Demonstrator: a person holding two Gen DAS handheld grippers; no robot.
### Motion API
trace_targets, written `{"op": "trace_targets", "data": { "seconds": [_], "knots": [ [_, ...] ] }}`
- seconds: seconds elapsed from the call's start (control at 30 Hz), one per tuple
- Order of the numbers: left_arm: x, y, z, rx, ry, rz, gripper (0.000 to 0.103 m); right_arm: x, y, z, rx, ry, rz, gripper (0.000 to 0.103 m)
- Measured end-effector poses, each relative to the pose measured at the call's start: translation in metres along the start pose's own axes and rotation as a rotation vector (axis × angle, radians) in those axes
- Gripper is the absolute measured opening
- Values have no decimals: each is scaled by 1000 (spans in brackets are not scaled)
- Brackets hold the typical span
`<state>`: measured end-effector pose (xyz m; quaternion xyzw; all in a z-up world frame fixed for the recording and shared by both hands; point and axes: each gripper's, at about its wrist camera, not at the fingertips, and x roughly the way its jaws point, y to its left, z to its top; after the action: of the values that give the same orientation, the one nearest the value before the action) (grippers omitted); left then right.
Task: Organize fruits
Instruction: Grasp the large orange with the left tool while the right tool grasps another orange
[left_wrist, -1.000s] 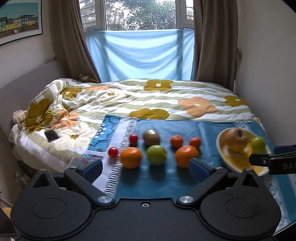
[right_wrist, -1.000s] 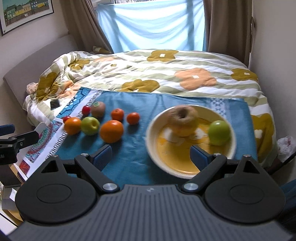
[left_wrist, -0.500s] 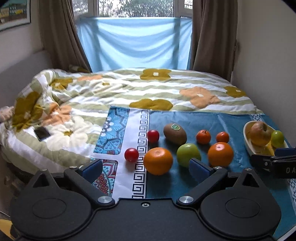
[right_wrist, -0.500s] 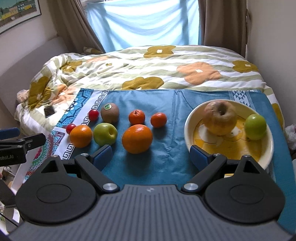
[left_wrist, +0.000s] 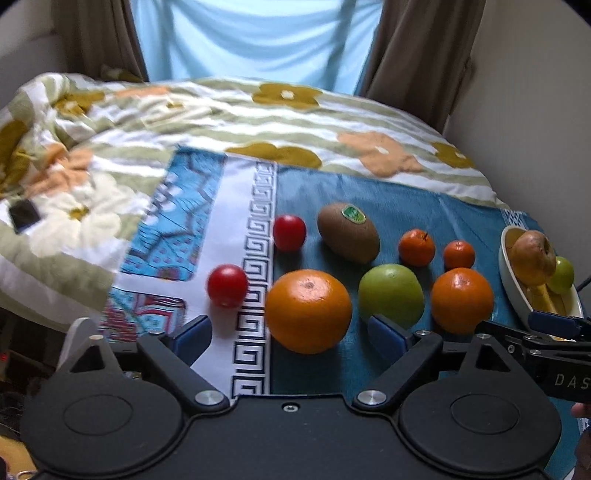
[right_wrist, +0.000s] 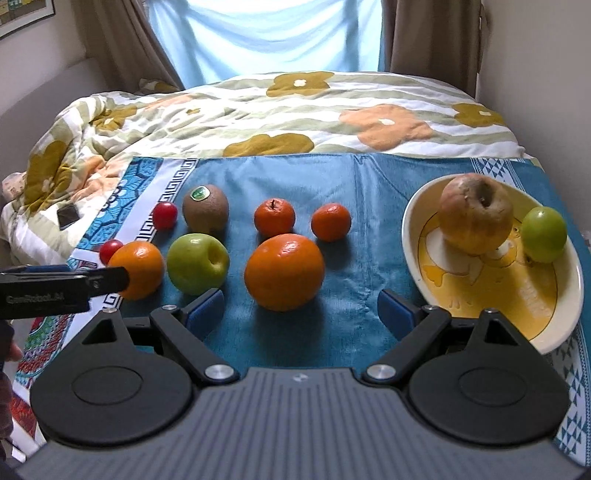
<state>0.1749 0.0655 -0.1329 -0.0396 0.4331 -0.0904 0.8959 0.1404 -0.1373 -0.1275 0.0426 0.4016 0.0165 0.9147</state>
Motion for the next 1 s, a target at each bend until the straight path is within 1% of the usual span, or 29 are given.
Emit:
{"op": "trace_targets", "data": {
  "seconds": [0.1,0.17,0.2,0.23,0.3,0.4,0.57,0.73,0.87,1.0],
  "knots": [
    [12,2,3,-2,24,-26,87,8,0,0,14,11,-9,103],
    [19,3,4,-6,37,-42,86,12,0,1,24,17,-11,103],
    [21,3,4,-6,44,-49,82,15,1,1,27,19,-15,103],
    [23,3,4,-4,50,-54,75,16,1,0,29,22,-18,103],
    [26,3,4,8,50,-60,73,19,1,-1,34,27,-19,101],
    [27,1,4,32,47,-88,63,24,2,0,30,36,-22,99],
    [26,-1,4,66,48,-86,63,29,4,-1,41,41,-9,99],
    [22,-1,1,101,46,-68,62,34,5,3,27,38,-13,96],
    [18,0,-3,122,44,-55,62,37,8,7,-5,38,-9,93],
    [15,2,-5,133,42,-44,62,39,10,12,-39,34,-7,88]
  ]
}}
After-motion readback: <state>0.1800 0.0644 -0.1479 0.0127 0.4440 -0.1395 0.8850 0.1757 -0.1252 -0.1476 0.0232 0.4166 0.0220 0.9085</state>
